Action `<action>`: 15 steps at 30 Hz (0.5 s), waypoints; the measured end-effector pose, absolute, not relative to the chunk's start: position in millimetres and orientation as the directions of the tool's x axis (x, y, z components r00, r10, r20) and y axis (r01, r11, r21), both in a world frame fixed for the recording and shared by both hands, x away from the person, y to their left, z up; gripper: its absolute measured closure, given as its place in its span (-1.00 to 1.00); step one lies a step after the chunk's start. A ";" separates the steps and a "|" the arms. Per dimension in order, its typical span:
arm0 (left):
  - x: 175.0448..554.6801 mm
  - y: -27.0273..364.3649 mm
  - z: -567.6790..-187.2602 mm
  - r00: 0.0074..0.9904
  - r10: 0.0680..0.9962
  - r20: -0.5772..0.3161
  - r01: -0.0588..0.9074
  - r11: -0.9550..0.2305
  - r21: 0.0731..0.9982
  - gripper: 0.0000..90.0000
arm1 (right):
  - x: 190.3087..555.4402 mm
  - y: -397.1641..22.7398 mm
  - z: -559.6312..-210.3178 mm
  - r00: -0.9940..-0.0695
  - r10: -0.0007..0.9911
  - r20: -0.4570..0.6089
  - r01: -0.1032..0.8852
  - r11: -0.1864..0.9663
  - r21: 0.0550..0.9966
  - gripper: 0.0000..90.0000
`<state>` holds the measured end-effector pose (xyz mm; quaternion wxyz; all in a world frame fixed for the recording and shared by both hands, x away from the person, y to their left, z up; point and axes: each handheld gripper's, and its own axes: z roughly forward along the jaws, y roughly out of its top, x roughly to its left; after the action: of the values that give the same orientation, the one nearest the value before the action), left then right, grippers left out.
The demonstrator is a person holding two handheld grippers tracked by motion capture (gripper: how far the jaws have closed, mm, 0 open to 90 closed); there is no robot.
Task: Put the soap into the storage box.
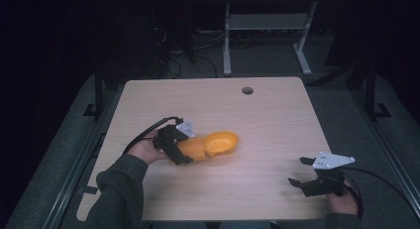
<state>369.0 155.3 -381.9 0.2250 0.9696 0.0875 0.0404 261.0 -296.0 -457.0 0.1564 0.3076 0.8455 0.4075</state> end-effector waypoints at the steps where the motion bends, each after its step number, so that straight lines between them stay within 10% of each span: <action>1: 369.9 153.9 -380.8 0.982 0.186 0.042 0.149 -0.884 0.443 -0.54 | 261.1 -296.0 -457.1 -0.763 0.647 -0.014 0.392 0.479 0.785 -0.70; 15: 381.2 138.0 -372.0 0.987 0.156 0.042 0.122 -0.892 0.435 -0.54 | 261.3 -296.3 -456.8 -0.764 0.645 -0.015 0.387 0.477 0.789 -0.70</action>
<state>381.2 138.0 -372.0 0.2209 0.9719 0.0714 0.0379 261.3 -296.3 -456.8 0.1572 0.3055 0.8447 0.4104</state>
